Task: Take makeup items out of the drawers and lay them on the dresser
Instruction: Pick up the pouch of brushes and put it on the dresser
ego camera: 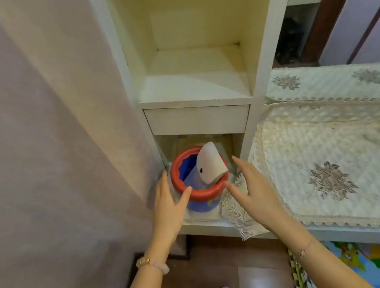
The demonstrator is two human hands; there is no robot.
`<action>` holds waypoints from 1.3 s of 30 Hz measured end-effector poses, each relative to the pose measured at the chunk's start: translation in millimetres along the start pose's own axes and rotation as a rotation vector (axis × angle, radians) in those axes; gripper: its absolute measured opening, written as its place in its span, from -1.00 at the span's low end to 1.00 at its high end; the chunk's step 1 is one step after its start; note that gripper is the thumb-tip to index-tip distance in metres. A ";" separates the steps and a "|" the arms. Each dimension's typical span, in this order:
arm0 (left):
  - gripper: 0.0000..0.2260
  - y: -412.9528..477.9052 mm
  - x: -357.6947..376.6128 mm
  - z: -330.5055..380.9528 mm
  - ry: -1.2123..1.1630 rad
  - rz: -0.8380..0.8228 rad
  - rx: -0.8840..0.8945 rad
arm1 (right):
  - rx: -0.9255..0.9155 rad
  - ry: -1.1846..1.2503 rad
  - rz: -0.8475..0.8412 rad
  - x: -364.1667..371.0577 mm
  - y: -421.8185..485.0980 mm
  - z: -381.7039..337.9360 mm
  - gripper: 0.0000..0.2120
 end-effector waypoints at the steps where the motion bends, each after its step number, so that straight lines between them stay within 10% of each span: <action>1: -0.32 5.6 0.8 -1.5 -0.078 0.015 -0.035 | 0.037 0.058 0.001 1.8 6.7 -1.1 -0.39; 26: -0.45 30.9 -1.7 -18.0 -0.453 -0.105 -0.094 | 0.163 -0.082 0.160 37.5 44.2 -27.6 -0.53; 39: -0.50 26.0 -12.0 -10.3 -0.554 -0.190 -0.105 | 0.299 0.319 0.354 4.8 41.7 -41.8 -0.65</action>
Point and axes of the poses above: each hand's wrist, its own y-axis towards the middle knuckle, its own x-axis out of the palm, z = x × y, the point moved 1 cm from there along y, towards the middle knuckle, and after that the axes turned 15 degrees about -y, right-handed, at the moved point
